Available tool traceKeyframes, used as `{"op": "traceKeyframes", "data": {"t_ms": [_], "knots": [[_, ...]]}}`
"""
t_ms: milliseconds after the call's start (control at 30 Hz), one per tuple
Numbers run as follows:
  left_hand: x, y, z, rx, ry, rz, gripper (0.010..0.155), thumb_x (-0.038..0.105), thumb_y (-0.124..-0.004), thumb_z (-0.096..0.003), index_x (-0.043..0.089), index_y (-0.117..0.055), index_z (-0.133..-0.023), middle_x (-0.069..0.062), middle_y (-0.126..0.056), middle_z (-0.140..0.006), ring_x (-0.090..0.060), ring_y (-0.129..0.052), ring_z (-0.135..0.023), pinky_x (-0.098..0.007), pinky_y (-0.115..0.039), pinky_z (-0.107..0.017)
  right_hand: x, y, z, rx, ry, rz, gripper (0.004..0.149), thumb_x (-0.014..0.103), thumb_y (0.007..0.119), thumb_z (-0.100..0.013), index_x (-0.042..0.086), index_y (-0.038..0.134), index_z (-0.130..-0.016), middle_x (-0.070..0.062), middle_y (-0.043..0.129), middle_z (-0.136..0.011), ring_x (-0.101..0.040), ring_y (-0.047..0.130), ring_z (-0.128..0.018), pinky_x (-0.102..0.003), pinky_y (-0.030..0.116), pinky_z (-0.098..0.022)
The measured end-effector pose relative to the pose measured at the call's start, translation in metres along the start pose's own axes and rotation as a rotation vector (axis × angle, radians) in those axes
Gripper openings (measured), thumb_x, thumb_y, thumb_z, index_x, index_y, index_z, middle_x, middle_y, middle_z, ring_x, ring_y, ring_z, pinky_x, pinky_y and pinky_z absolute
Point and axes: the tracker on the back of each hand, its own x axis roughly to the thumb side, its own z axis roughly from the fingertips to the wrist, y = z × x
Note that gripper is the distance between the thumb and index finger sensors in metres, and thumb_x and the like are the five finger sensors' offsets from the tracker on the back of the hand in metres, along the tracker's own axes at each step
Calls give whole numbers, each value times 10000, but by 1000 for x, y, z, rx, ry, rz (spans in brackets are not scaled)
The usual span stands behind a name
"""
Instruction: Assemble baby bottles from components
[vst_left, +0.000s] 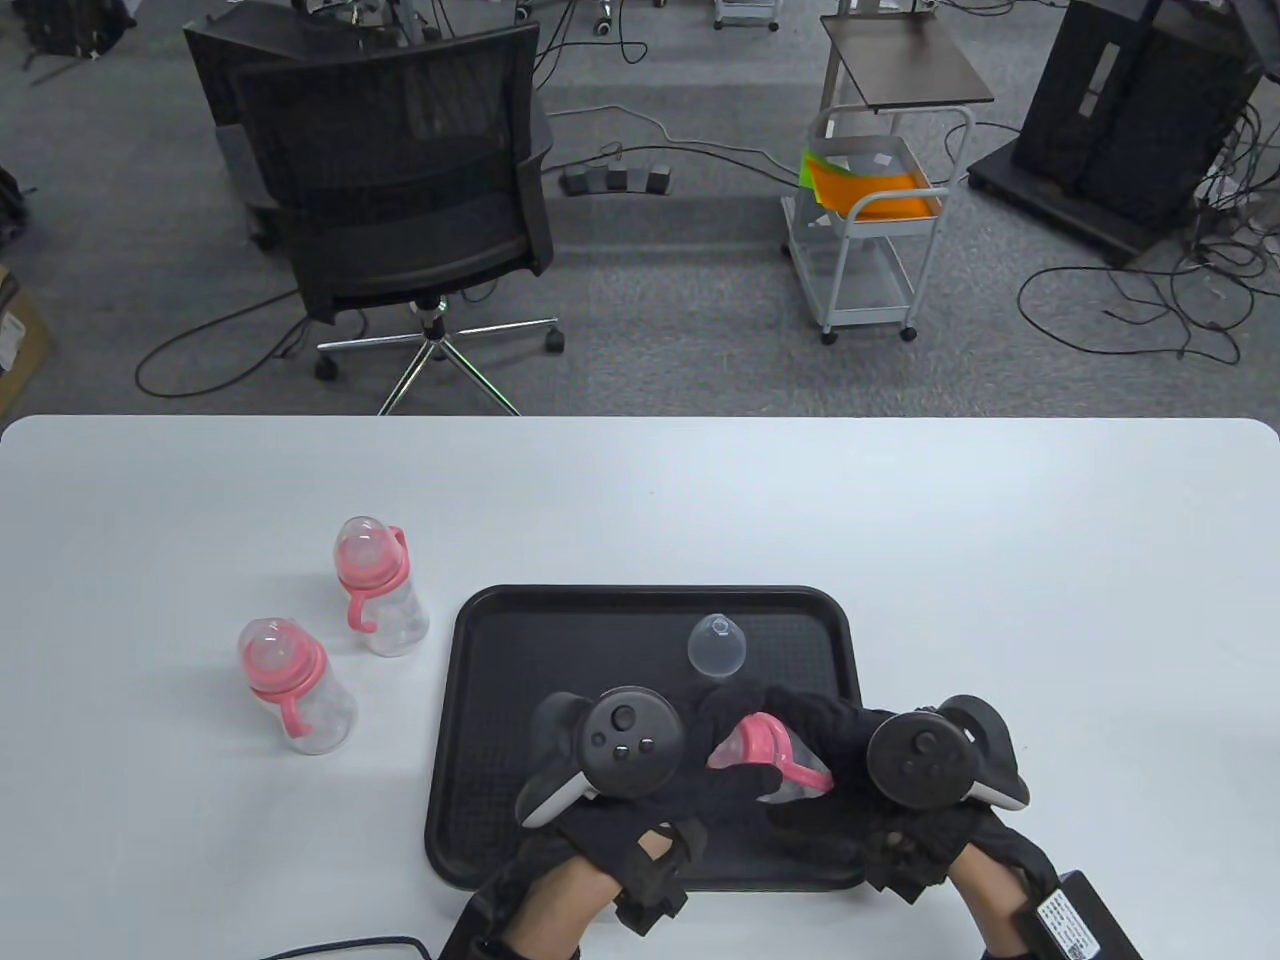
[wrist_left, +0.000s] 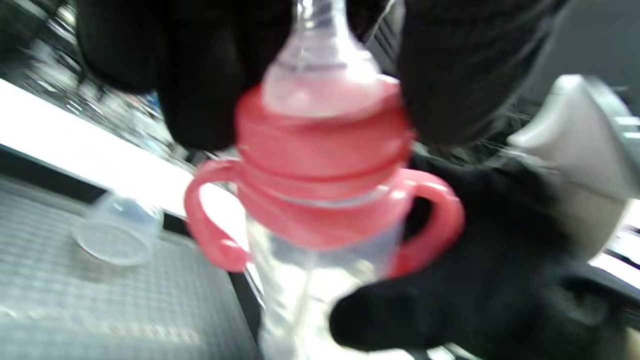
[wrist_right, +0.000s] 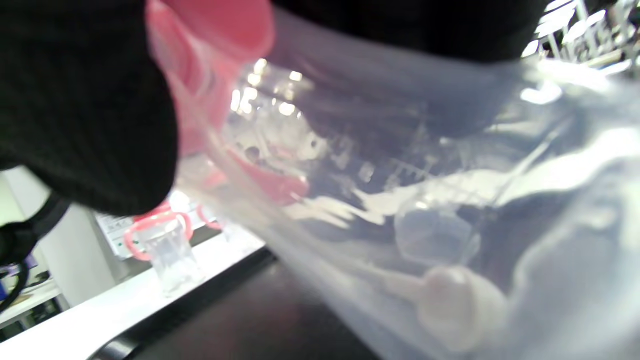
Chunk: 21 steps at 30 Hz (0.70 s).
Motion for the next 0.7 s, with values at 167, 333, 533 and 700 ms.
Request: {"op": "traceKeyframes", "data": {"t_ms": [167, 333, 533, 700], "knots": [[-7, -5, 0, -22, 118, -82, 859, 782, -743, -433, 46, -890, -851, -156, -1071, -599, -322, -1113, -351, -471, -899, -403, 12, 3, 2, 13, -25, 129, 992, 490, 1082, -215, 82, 638, -1003, -153, 830, -916, -406, 959, -792, -612, 847, -609], [4, -15, -5, -249, -142, 55, 603, 386, -969, -490, 273, -744, -1038, -36, -607, -1134, -450, -658, -1025, -648, -571, -740, -1, 11, -2, 86, 19, 70, 994, 497, 1076, -218, 77, 635, -1004, -153, 829, -916, -403, 961, -790, -600, 848, -610], [6, -2, 6, 78, 32, 74, 889, 667, -964, -396, 191, -677, -1090, -199, -648, -1097, -507, -804, -889, -671, -623, -680, -5, 4, -1, 53, 24, 26, 995, 497, 1070, -225, 84, 621, -1012, -146, 816, -929, -399, 949, -805, -602, 837, -617], [7, -17, -1, -91, 14, -70, 899, 629, -985, -395, 113, -683, -1065, -211, -846, -949, -399, -1008, -683, -600, -754, -624, -4, 6, -1, 53, 19, 46, 995, 510, 1065, -219, 90, 626, -1007, -138, 827, -922, -388, 966, -797, -593, 847, -615]]}}
